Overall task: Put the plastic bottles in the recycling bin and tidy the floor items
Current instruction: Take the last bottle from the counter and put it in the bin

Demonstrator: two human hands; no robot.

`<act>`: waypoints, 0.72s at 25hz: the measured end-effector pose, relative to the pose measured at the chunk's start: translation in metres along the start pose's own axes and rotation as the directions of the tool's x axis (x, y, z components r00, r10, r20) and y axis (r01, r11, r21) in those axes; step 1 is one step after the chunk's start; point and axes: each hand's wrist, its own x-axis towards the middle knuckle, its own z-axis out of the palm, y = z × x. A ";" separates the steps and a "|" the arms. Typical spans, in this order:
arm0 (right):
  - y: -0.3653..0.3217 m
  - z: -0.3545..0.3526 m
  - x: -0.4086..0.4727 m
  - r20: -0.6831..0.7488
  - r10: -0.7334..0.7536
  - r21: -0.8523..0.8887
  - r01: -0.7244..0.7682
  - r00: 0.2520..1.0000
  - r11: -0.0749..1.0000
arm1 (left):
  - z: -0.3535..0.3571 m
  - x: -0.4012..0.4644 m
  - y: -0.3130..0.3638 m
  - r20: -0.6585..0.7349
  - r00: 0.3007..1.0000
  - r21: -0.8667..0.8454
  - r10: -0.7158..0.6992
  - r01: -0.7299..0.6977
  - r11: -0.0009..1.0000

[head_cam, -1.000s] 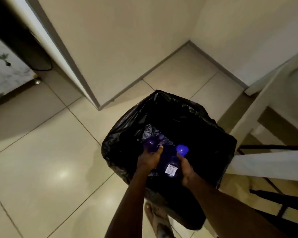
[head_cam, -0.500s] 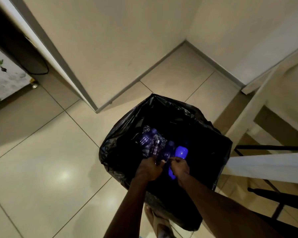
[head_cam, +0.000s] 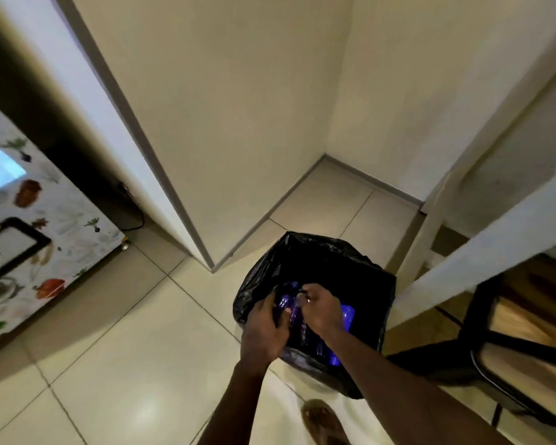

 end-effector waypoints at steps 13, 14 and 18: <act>-0.114 -0.199 -0.326 -0.296 -0.583 -0.170 0.559 0.757 0.812 | -0.193 -0.229 0.180 -0.217 0.846 0.207 0.487 -0.447 0.870; -0.116 -0.215 -0.349 -0.316 -0.602 -0.193 0.571 0.733 0.798 | -0.194 -0.244 0.199 -0.217 0.832 0.203 0.510 -0.473 0.858; -0.110 -0.285 -0.429 -0.459 -0.629 -0.174 0.631 0.627 0.756 | -0.194 -0.300 0.262 -0.240 0.768 0.148 0.594 -0.576 0.804</act>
